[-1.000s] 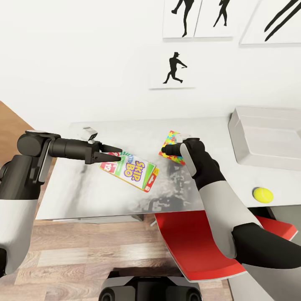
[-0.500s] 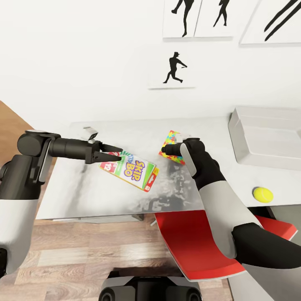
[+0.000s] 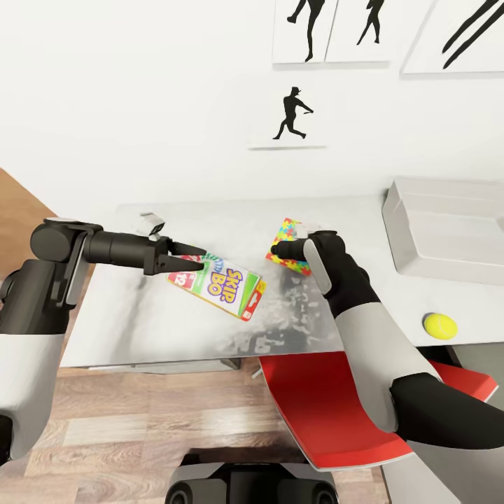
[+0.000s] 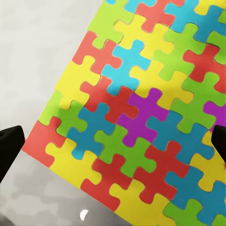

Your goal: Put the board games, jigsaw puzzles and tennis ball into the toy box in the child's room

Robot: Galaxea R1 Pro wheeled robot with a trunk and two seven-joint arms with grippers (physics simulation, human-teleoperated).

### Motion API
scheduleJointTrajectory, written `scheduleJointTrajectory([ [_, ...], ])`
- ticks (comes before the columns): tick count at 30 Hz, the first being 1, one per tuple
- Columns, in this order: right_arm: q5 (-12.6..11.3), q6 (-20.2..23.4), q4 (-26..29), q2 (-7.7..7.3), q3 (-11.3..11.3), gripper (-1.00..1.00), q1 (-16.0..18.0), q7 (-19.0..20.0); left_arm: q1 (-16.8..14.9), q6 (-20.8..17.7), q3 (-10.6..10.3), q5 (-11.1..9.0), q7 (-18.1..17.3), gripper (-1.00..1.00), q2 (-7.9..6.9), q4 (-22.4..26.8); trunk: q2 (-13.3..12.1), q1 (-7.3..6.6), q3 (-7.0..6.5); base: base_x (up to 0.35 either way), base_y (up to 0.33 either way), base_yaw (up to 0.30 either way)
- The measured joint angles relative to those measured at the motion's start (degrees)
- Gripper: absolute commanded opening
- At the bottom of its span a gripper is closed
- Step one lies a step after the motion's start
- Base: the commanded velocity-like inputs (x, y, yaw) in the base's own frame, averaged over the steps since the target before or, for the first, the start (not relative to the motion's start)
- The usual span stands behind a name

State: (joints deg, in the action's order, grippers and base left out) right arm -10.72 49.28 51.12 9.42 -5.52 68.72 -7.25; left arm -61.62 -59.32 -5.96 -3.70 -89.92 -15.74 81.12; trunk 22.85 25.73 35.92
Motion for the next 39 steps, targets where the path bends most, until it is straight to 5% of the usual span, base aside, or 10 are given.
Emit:
scheduleJointTrajectory([
  [14, 2.61, 0.03, -0.24, -0.08, -0.05, 1.00, 0.00, -0.09, -0.02, 0.00, -0.21, 0.08, 0.00, 1.00, 0.07, 0.00, -0.01, 0.02, 0.00, -0.137, 0.000, 0.000],
  [39, 1.28, -0.04, -0.08, -0.15, -0.09, 1.00, 0.00, 0.01, -0.02, 0.00, 0.03, 0.15, 0.08, 1.00, 0.17, -0.01, -0.01, 0.01, 0.00, -0.060, -0.058, 0.000],
])
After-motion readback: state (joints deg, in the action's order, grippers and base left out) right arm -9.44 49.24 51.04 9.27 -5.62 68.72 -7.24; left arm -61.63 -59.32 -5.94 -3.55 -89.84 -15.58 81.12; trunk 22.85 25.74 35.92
